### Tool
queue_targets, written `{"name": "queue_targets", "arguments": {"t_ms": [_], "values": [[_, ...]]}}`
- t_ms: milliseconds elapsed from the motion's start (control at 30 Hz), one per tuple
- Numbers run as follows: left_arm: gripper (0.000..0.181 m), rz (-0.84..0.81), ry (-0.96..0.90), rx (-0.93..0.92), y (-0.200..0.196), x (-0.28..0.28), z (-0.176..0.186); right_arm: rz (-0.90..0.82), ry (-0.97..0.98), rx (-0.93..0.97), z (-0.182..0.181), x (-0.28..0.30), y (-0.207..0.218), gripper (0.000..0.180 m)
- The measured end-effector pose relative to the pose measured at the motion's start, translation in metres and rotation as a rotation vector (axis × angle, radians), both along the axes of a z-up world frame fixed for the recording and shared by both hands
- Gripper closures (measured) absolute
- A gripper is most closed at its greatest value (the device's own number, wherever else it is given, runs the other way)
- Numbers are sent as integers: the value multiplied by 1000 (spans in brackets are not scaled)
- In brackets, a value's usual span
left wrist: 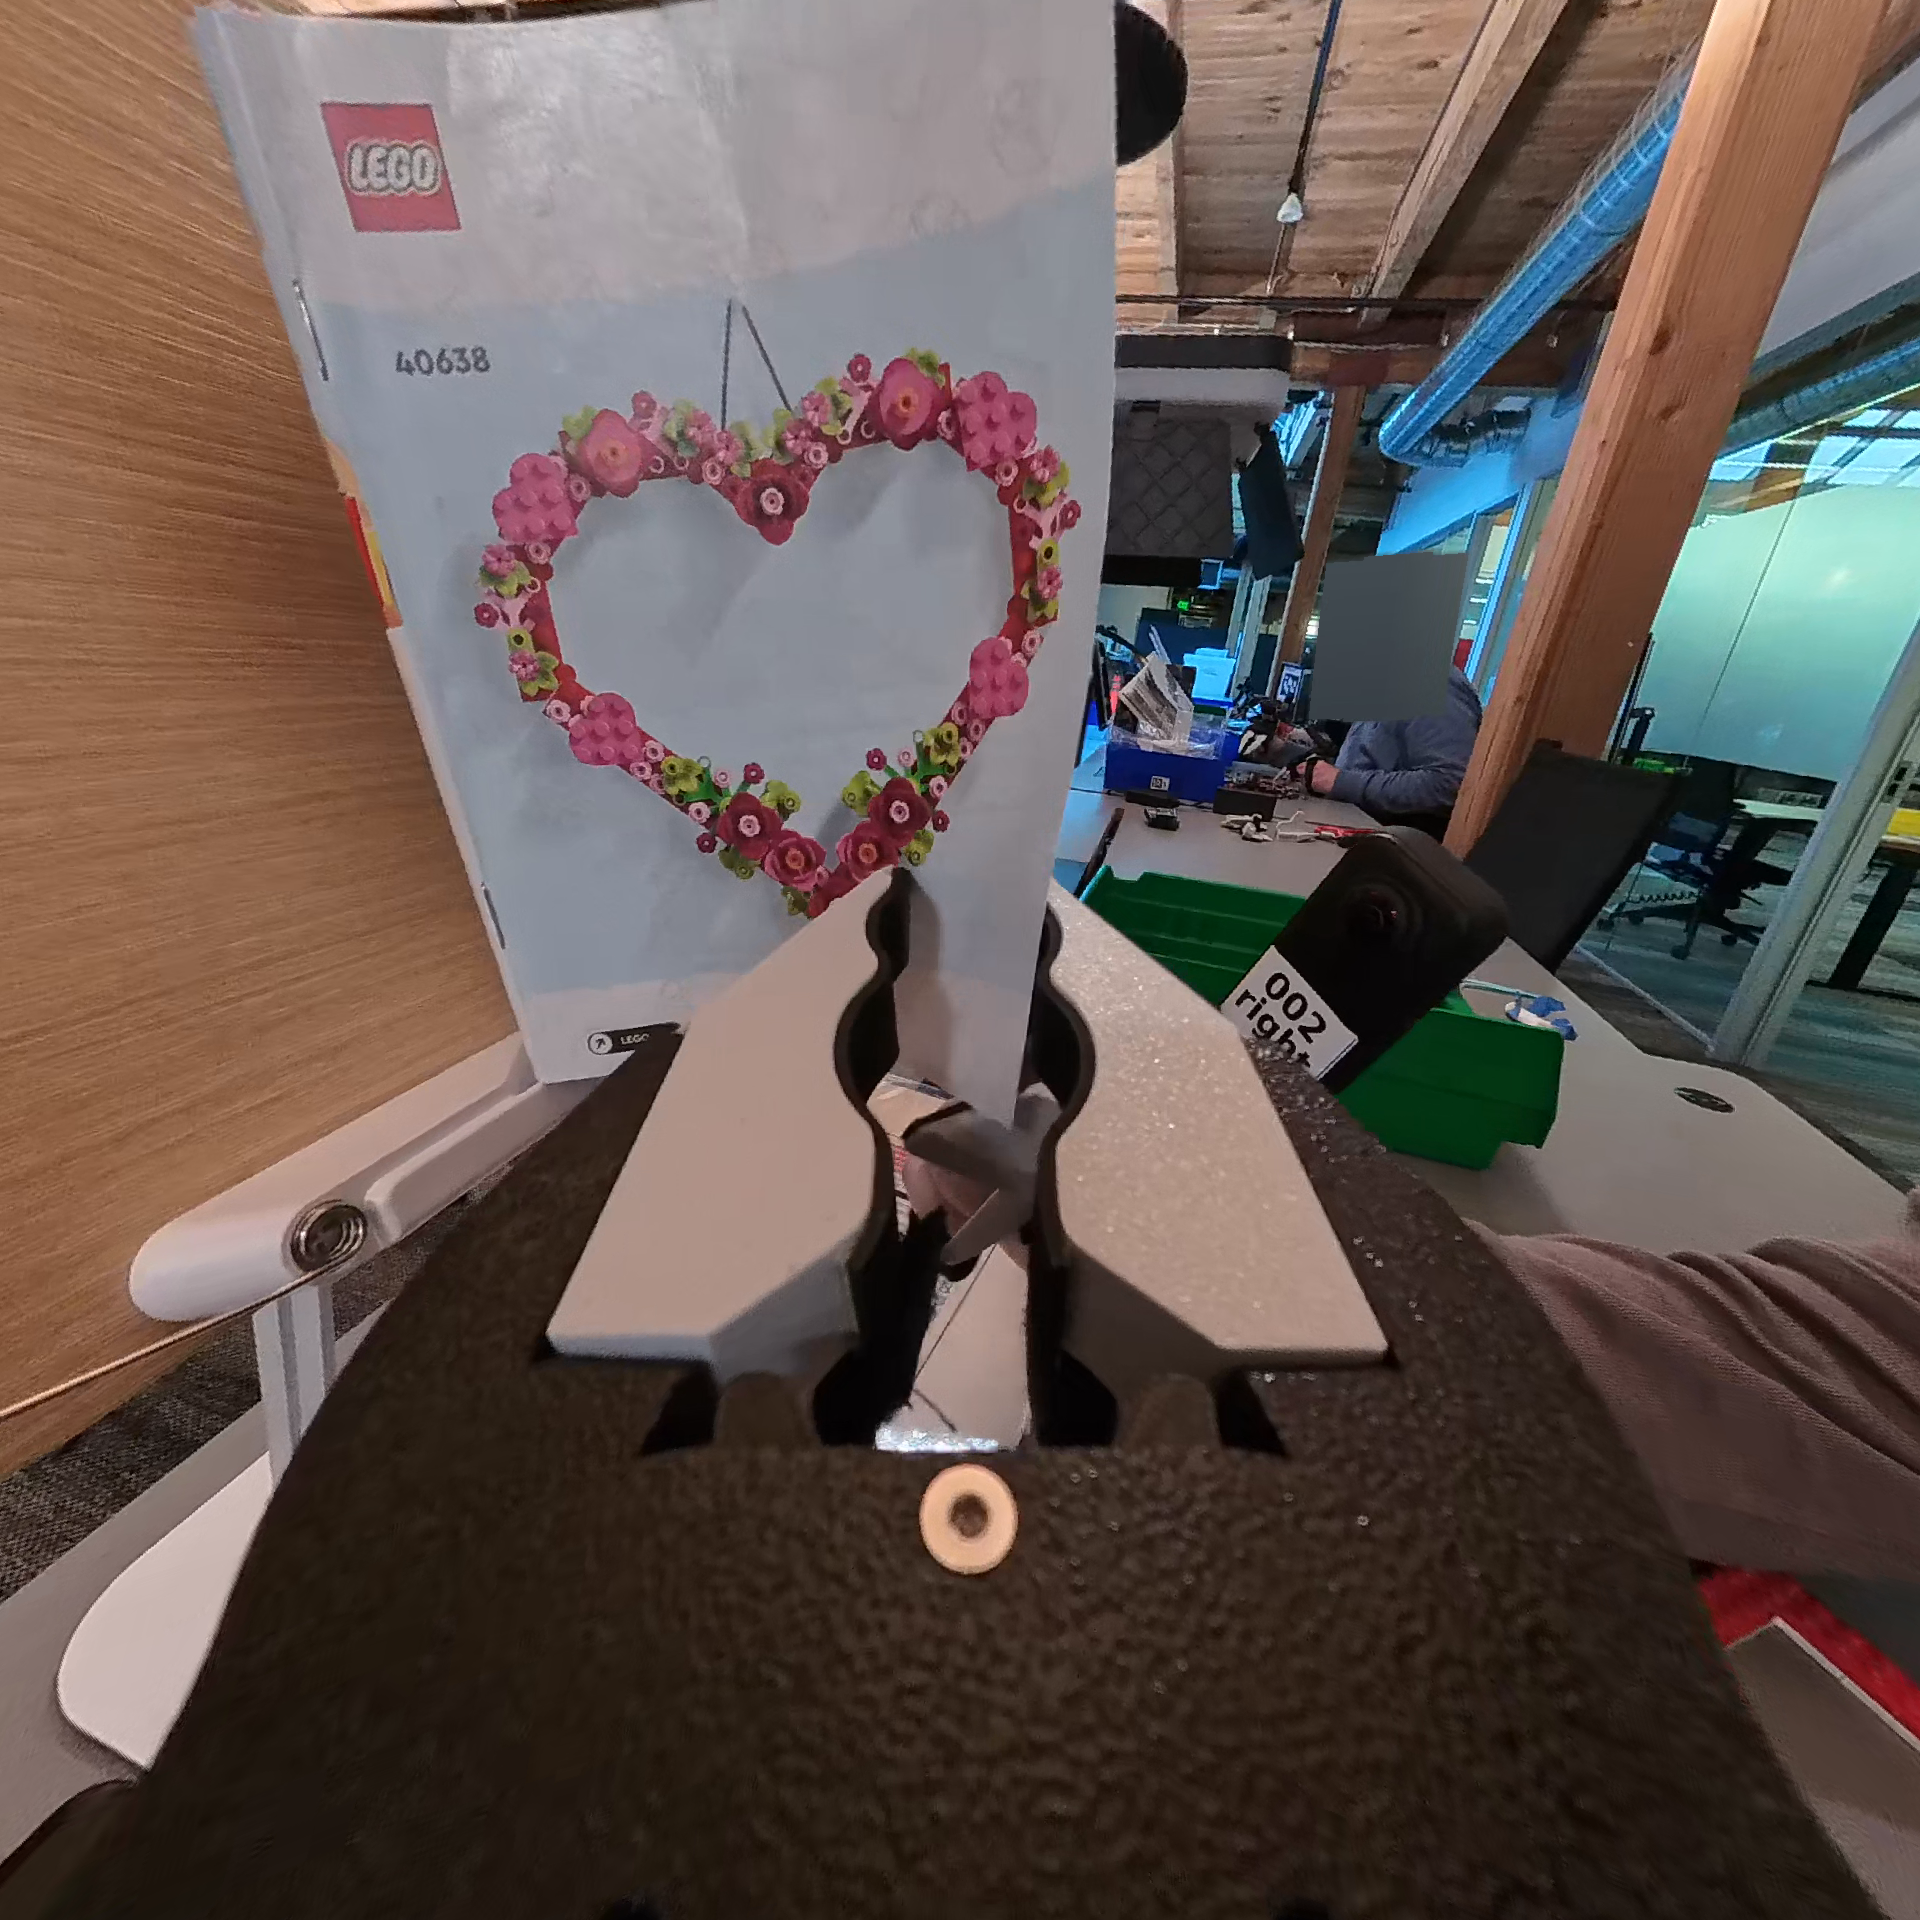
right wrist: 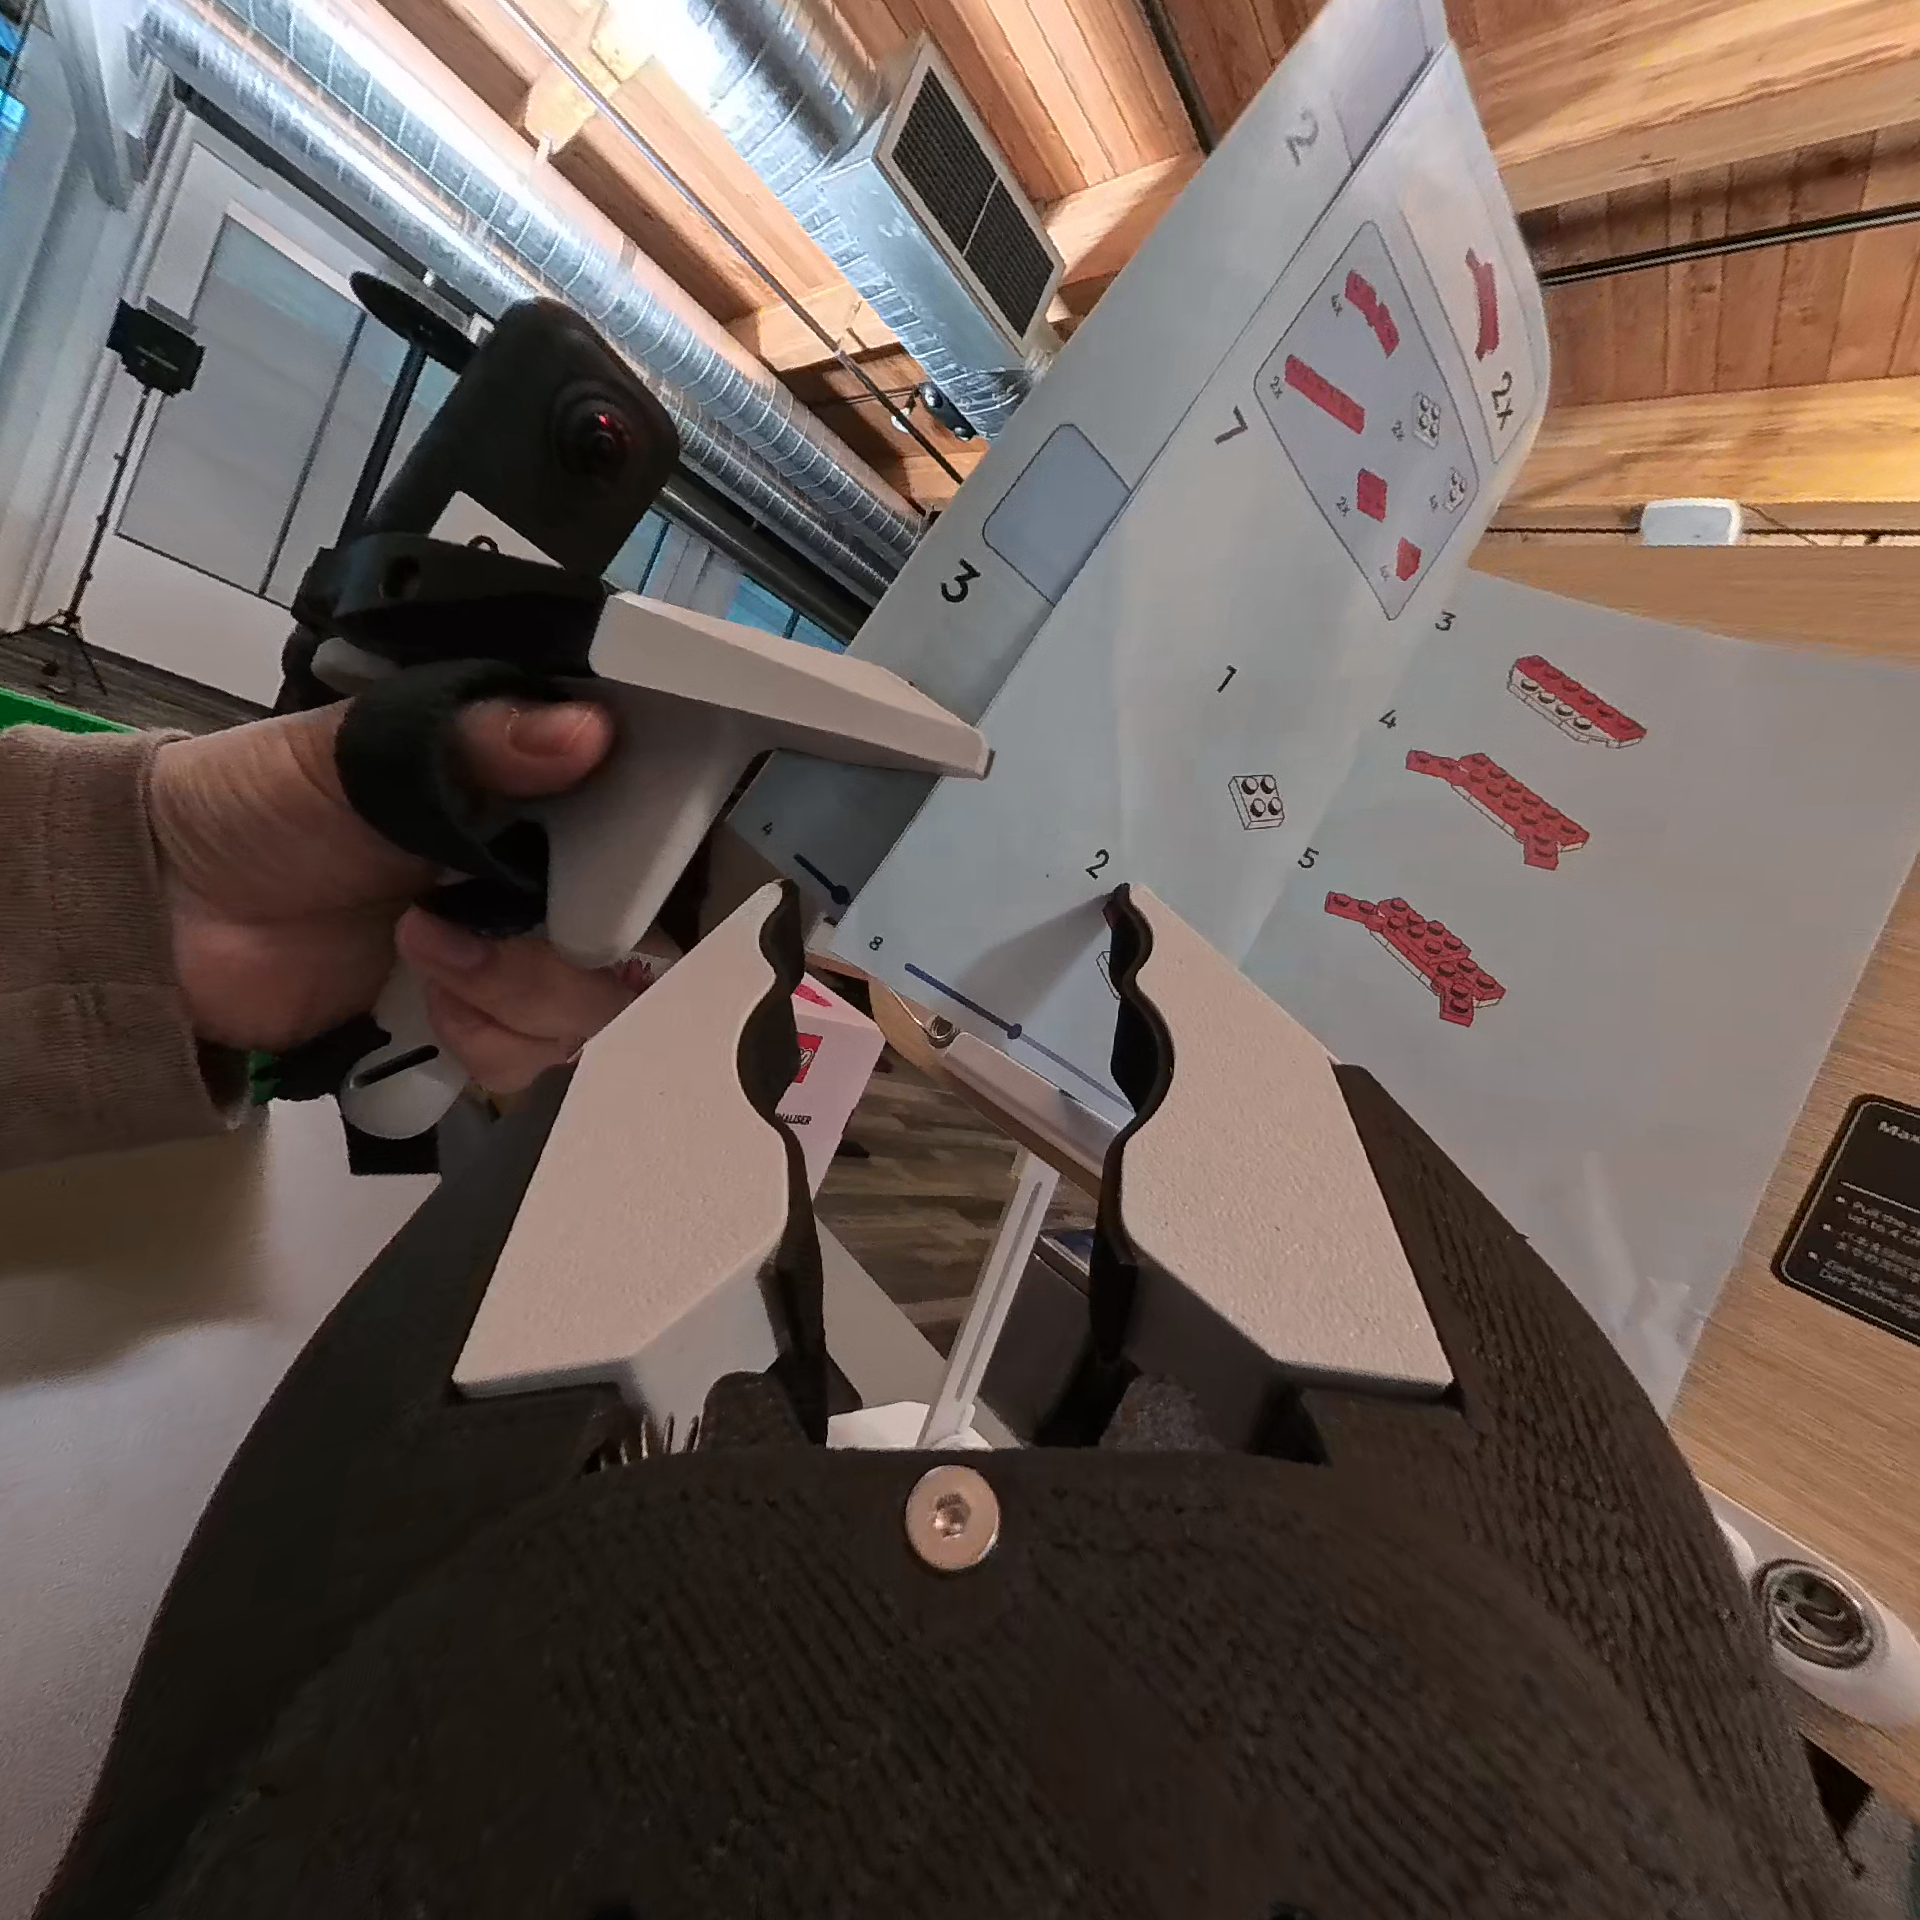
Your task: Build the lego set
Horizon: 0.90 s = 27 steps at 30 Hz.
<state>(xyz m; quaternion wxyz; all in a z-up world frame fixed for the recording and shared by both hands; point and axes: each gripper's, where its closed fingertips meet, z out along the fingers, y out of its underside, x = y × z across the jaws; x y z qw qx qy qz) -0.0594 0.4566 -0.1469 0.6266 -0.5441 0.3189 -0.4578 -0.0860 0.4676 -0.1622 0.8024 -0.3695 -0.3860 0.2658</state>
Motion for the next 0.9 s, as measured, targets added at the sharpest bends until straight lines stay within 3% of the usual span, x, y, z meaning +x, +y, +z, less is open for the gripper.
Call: {"name": "queue_targets", "arguments": {"t_ms": [600,900], "values": [[166,-47,8,-15,-4,2,-3,38,14,-23,3,4,-1,126],[171,-59,-3,-26,-3,2,-4,172,24,-108,2,4,-5,128]]}}
